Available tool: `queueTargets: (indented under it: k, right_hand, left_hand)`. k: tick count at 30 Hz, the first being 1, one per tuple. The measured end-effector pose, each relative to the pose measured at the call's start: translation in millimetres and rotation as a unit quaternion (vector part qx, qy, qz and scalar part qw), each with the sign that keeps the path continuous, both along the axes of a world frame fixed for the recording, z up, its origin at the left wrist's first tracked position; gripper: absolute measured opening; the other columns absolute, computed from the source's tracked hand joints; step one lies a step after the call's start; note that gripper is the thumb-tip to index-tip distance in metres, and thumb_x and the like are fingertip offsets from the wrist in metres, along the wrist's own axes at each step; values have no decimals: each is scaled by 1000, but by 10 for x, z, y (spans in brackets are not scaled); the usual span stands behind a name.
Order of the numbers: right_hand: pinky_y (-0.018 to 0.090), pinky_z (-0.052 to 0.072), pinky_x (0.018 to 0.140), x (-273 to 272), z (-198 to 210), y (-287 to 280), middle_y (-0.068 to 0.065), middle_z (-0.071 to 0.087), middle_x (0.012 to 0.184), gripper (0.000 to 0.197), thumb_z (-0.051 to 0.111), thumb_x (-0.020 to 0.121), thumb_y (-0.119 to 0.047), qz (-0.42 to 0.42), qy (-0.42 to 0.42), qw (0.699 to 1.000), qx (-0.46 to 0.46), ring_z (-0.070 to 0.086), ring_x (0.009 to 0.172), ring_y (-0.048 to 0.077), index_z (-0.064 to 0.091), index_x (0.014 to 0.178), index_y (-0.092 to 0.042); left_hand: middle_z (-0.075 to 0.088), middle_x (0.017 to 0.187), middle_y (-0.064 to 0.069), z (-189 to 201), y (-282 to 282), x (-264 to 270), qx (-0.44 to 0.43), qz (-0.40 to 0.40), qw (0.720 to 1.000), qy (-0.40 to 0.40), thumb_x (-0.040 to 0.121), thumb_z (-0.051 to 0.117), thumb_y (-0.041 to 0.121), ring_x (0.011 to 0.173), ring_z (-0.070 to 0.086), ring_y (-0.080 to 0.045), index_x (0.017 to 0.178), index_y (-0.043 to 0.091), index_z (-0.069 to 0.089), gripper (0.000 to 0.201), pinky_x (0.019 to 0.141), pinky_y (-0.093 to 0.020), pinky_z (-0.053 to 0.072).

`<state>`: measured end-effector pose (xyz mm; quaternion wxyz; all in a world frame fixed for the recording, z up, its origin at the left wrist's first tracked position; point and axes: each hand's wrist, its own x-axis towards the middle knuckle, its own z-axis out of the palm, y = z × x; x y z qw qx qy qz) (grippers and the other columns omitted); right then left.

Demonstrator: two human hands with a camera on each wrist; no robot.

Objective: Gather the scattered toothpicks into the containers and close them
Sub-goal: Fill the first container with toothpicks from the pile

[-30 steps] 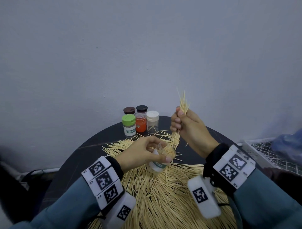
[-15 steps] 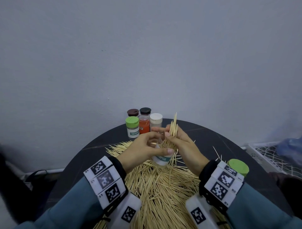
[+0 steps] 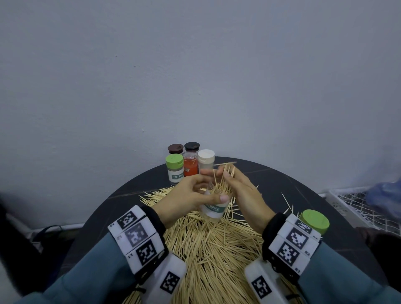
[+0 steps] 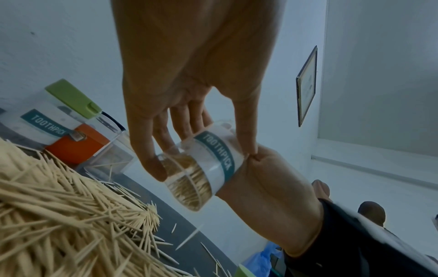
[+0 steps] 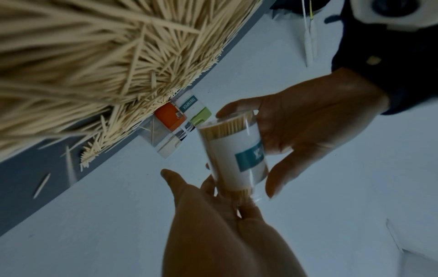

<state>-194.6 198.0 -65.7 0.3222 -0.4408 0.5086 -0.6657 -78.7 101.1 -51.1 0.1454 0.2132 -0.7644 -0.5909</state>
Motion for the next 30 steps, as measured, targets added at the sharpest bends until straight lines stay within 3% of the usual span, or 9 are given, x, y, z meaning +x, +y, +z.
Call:
queueTargets:
  k: [3, 5, 8, 13, 17, 19, 22, 25, 30]
  right_hand:
    - [22, 51, 88, -8, -2, -1, 0, 68, 112, 13, 37, 97, -7, 16, -8, 1000, -2, 63, 105, 10, 49, 95, -12]
    - [29, 49, 94, -12, 2, -2, 0, 67, 116, 12, 40, 97, -13, 24, -7, 1000, 0, 61, 110, 14, 52, 95, -14]
    - [38, 41, 102, -46, 12, -10, -4, 67, 115, 33, 29, 100, -29, -5, 17, 1000, -5, 59, 113, 16, 57, 84, -22]
    - [9, 44, 86, -77, 21, 9, -4, 67, 114, 24, 32, 99, -8, 4, 59, 998, 2, 59, 107, 1, 55, 90, -11]
    - [3, 40, 86, -81, 44, 15, -7, 63, 120, 27, 37, 97, -8, 7, 92, 996, 20, 55, 109, -4, 64, 97, -12]
    - [0, 38, 83, -101, 63, 14, -7, 62, 120, 27, 39, 97, -9, -2, 104, 994, 14, 54, 108, -8, 64, 107, -11]
    - [11, 44, 91, -134, 56, 9, -2, 63, 120, 28, 46, 95, -9, -4, 120, 993, -11, 55, 113, 0, 57, 120, -11]
    - [25, 49, 92, -145, 42, 8, 3, 70, 107, 24, 55, 90, -8, -16, 133, 991, -19, 63, 105, 11, 61, 114, -9]
    - [23, 47, 92, -183, 24, 6, -5, 70, 104, 13, 64, 85, -13, -83, 208, 975, -6, 62, 103, 5, 73, 94, -17]
  left_hand:
    - [60, 127, -2, -23, -37, 1, 11, 1, 1000, -2, 60, 85, 40, 113, 59, -15, 133, 15, 50, 84, 86, -32, 53]
    - [61, 126, -2, -28, -49, -4, 15, 3, 1000, -3, 61, 83, 40, 112, 60, -15, 131, 16, 51, 81, 88, -35, 53]
    - [61, 123, -1, -22, -45, 1, 8, 0, 1000, -9, 61, 84, 41, 111, 61, -15, 126, 20, 55, 74, 87, -35, 53]
    - [64, 120, 1, -12, -44, 4, 17, -8, 1000, -5, 63, 82, 37, 108, 63, -13, 128, 18, 53, 74, 85, -33, 54]
    - [60, 129, 0, -9, -74, 16, 21, 2, 1000, -4, 60, 83, 44, 114, 60, -15, 133, 22, 51, 83, 83, -32, 54]
    - [61, 125, -1, -2, -71, 15, 14, 3, 1000, -13, 61, 83, 41, 113, 59, -15, 128, 21, 54, 76, 80, -28, 53]
    - [65, 109, 3, 11, -34, 10, -13, -8, 1000, -20, 70, 78, 26, 102, 61, -8, 119, 19, 58, 53, 70, -15, 49]
    - [64, 104, 9, 18, -12, 19, -26, -19, 999, -22, 75, 76, 19, 96, 58, 0, 120, 18, 59, 47, 64, -6, 47]
    - [66, 112, 1, 20, -53, 33, -5, 14, 1000, 9, 59, 77, 34, 105, 61, -12, 119, 18, 60, 64, 77, -22, 50]
